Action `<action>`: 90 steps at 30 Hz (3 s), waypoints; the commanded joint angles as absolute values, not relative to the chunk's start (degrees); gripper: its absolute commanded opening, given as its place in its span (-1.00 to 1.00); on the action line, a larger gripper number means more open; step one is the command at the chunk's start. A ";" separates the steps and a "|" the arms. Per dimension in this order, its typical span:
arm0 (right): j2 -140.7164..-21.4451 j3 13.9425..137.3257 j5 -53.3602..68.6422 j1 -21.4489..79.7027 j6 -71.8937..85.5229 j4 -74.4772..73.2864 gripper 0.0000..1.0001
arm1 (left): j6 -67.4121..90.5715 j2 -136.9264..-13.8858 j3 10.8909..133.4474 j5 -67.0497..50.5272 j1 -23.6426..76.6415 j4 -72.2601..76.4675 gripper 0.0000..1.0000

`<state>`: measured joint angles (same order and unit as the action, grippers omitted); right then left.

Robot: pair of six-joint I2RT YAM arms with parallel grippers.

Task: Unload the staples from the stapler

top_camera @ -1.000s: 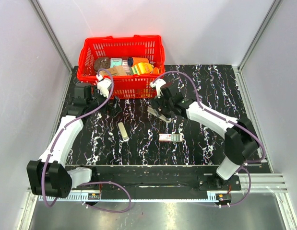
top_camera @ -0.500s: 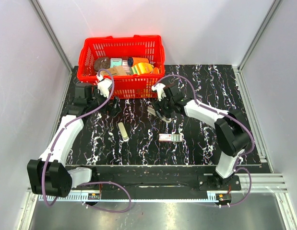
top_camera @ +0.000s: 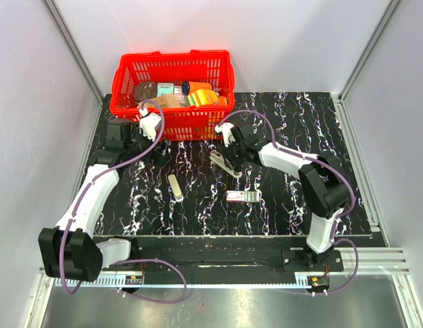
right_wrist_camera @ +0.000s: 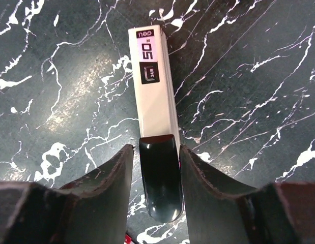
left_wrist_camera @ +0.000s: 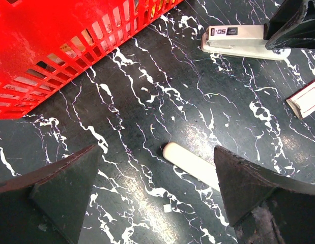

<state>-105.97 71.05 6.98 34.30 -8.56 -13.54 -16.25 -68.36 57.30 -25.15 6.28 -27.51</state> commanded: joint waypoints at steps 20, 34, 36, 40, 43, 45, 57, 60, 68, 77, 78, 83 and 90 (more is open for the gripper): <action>-90.98 57.49 -1.65 39.54 10.27 2.89 -1.00 | -11.44 -70.57 53.18 -24.07 18.36 -18.73 0.98; -75.59 46.50 -10.29 42.28 35.49 19.06 -1.00 | -4.48 -74.97 47.90 -31.11 25.92 -3.69 0.98; -74.97 45.44 -10.20 42.80 38.39 20.73 -1.00 | -4.48 -76.46 48.77 -32.60 26.28 -4.39 0.98; -74.71 44.30 -11.42 44.64 41.04 22.50 -1.00 | -4.13 -78.31 49.57 -36.65 26.98 -4.22 0.98; -74.62 44.47 -12.66 45.70 42.01 22.94 -1.00 | -4.57 -79.36 49.57 -37.18 28.30 -3.43 0.98; -74.45 44.56 -13.09 46.14 42.63 23.11 -1.00 | -4.31 -80.06 49.40 -37.53 28.39 -1.94 0.98; -75.67 45.88 -11.43 48.16 44.56 23.55 -1.00 | -3.69 -82.53 50.54 -39.02 28.83 2.11 0.79; -75.76 45.79 -9.85 48.25 45.52 23.99 -1.00 | -3.69 -83.58 51.06 -39.11 28.92 2.11 0.60; -74.27 42.89 -7.91 49.04 49.22 24.52 -1.00 | -6.94 -83.15 50.89 -37.10 28.83 2.20 -0.10; -70.50 38.33 -7.21 49.48 50.45 21.98 -1.00 | -9.93 -80.34 49.31 -31.73 28.83 2.63 -0.62; -69.79 37.71 -7.21 49.40 50.36 21.45 -1.00 | -10.63 -79.98 48.96 -31.12 28.83 2.64 -0.63; -67.06 36.74 -6.25 49.48 46.07 16.10 -1.00 | -15.81 -79.72 48.43 -26.99 28.83 2.46 -0.67; -63.02 36.57 -5.19 49.48 43.77 6.16 -1.00 | -26.62 -80.68 49.04 -18.64 29.09 2.37 -0.85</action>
<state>-66.35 36.47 -8.29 48.49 45.25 11.79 -17.28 -82.56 47.94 -26.28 28.88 -4.40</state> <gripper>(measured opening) 0.366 0.198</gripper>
